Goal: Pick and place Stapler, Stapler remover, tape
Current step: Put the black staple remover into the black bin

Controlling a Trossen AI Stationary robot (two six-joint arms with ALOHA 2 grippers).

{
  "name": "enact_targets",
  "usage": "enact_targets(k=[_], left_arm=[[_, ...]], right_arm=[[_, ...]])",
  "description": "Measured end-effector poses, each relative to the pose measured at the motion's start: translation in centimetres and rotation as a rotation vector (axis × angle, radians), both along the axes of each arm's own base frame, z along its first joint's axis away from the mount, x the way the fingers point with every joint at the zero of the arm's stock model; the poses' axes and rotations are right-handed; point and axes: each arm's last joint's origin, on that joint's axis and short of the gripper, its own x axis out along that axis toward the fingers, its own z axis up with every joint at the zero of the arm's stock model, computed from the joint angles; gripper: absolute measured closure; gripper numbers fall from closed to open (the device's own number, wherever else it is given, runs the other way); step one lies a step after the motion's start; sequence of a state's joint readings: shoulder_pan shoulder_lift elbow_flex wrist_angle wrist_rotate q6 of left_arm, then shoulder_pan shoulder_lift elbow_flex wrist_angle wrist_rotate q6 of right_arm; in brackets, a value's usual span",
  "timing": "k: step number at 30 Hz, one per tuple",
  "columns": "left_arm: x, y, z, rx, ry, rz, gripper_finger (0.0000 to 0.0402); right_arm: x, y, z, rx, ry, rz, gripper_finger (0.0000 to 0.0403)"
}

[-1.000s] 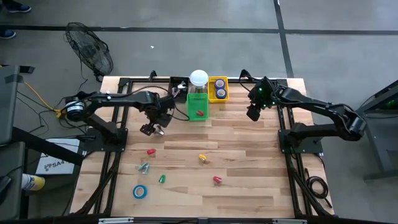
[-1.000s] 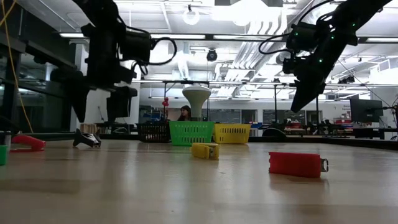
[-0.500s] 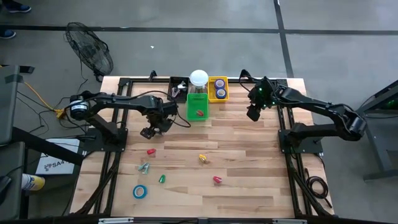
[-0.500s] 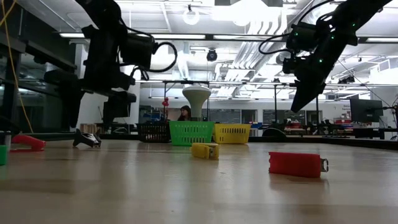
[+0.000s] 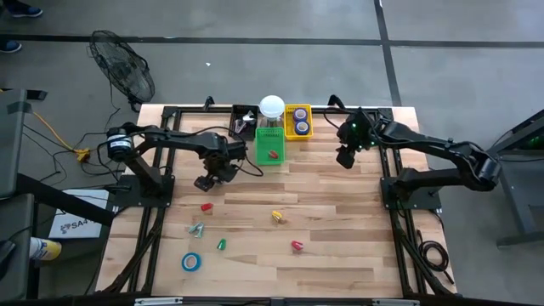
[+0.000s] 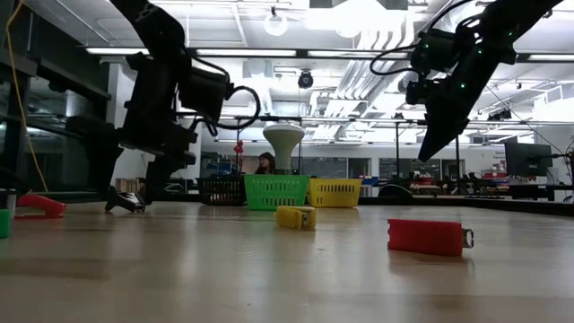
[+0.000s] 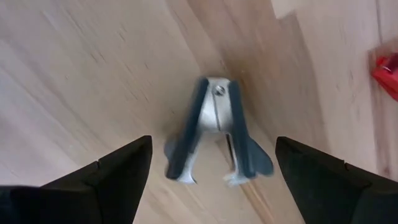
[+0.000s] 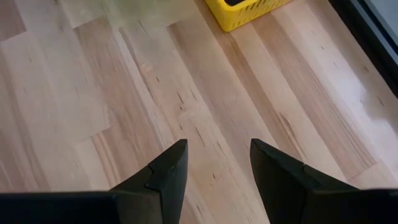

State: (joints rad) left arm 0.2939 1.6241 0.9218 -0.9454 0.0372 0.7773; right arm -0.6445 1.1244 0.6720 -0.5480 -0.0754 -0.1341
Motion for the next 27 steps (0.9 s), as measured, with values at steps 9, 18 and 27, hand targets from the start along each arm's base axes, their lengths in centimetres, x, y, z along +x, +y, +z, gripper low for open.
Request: enact_targets(k=[9,18,27], left_arm=[[-0.01,0.06,0.05,0.022,0.002,0.007,0.0095],[0.01,0.02,0.05,0.009,-0.002,0.022,0.0174],[0.02,0.01,0.05,0.005,-0.004,0.026,0.0222]], right_arm=[[-0.02,-0.03,0.0,-0.005,0.004,-0.007,0.0238],[-0.02,-0.03,0.0,-0.006,0.005,-0.006,0.0238],[-0.02,-0.03,0.01,-0.006,0.004,-0.005,0.0238]])
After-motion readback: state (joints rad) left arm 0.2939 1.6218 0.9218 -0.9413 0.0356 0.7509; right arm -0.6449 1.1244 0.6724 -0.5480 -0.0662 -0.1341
